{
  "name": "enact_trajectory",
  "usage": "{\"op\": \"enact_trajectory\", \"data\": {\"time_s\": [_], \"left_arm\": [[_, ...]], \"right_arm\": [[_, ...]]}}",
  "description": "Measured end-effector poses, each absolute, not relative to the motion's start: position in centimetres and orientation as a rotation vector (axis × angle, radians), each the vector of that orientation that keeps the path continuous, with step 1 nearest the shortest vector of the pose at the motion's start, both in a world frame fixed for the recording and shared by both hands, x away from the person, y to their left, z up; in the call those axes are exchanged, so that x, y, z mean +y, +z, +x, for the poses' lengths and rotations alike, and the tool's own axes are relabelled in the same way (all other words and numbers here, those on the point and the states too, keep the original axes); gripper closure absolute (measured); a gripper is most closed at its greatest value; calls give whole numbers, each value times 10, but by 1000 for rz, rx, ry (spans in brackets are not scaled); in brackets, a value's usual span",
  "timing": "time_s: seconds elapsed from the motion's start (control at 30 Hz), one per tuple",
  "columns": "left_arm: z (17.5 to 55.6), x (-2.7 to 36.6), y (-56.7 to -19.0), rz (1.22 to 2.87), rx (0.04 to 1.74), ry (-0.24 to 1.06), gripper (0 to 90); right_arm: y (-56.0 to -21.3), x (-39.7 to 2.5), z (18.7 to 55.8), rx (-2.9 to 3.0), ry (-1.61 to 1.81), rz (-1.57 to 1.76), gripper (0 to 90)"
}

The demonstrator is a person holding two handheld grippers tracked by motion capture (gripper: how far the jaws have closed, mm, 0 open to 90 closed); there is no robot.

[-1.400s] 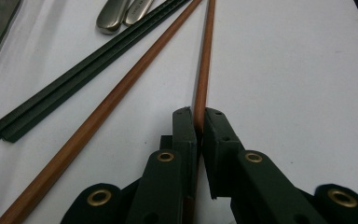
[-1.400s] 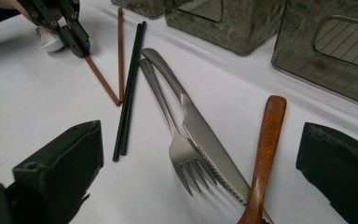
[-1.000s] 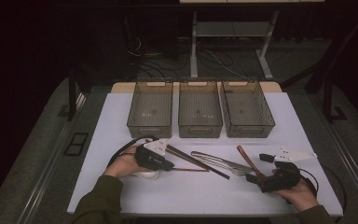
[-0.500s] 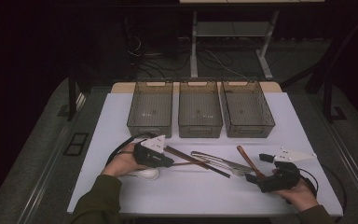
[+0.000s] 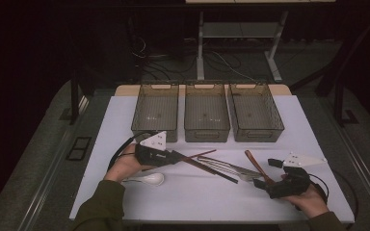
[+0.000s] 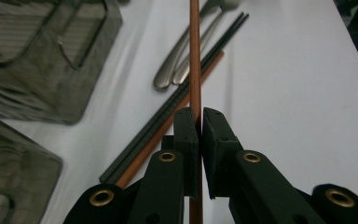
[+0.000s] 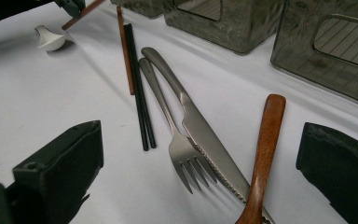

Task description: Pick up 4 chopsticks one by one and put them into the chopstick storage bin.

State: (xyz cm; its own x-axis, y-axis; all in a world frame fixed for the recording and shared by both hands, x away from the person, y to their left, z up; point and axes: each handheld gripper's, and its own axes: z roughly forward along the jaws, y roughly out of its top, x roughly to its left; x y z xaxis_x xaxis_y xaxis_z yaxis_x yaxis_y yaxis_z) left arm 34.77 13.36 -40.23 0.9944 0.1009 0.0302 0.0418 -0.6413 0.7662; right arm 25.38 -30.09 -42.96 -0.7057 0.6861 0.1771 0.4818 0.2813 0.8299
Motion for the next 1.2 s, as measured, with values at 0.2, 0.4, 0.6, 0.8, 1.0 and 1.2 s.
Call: {"op": "enact_trajectory", "data": {"time_s": [0.2, 0.4, 0.6, 0.8, 1.0, 1.2], "left_arm": [[348, 138, -395, 2203, 143, 89, 840], [350, 140, -393, 2167, 229, 107, 840], [354, 143, -388, 2140, 329, 165, 840], [357, 145, -377, 2108, 361, 199, 841], [361, 145, -376, 2098, 380, 218, 840], [364, 147, -366, 2094, 412, 262, 840]], "right_arm": [[-429, -301, 254, 2332, 1394, 1084, 7], [-429, -301, 254, 2332, 1396, 1085, 7], [-429, -302, 254, 2328, 1399, 1094, 7], [-428, -303, 253, 2321, 1408, 1096, 7], [-429, -304, 255, 2319, 1418, 1102, 7], [-428, -304, 255, 2313, 1421, 1105, 7]]}}
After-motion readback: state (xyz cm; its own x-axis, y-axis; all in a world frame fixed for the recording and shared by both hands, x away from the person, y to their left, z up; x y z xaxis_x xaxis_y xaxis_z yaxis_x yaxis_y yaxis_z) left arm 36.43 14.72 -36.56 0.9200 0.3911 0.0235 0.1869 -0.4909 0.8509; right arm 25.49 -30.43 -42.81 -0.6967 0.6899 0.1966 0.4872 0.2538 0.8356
